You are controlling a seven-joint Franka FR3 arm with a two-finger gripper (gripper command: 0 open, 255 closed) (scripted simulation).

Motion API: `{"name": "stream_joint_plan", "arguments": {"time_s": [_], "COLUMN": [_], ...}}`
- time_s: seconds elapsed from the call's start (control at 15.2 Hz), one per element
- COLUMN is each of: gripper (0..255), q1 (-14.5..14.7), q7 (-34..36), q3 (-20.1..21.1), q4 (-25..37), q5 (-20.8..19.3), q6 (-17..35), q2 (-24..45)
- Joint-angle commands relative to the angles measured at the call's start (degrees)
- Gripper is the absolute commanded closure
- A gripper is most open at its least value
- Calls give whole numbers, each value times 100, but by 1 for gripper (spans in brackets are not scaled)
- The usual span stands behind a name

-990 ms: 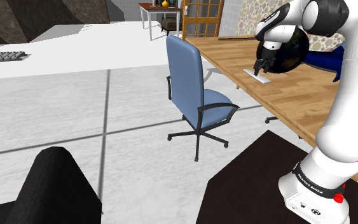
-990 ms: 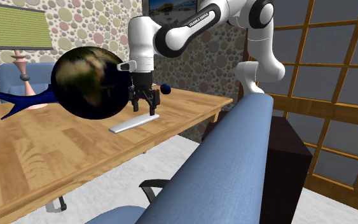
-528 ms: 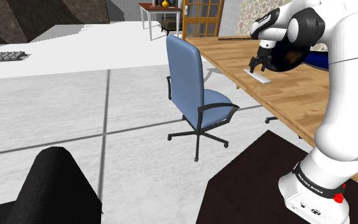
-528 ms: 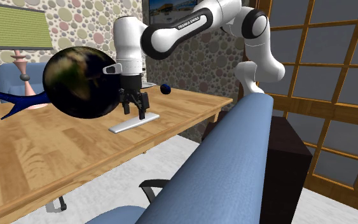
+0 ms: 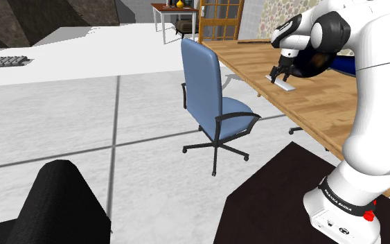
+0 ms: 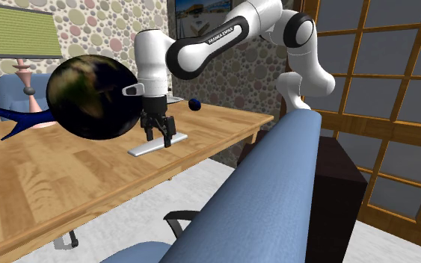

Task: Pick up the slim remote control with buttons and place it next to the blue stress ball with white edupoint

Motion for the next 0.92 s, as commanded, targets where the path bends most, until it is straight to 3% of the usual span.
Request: {"name": "stream_joint_plan", "arguments": {"time_s": [0.0, 0.13, 0.2, 0.86], "gripper": [0, 0, 255, 255], "q1": [0, 0, 0, 5], "q7": [0, 0, 0, 11], "q3": [1, 0, 0, -12], "q4": [-1, -1, -1, 26], "q5": [1, 1, 1, -17], "q6": [3, 2, 2, -54], "q2": [1, 1, 1, -32]}}
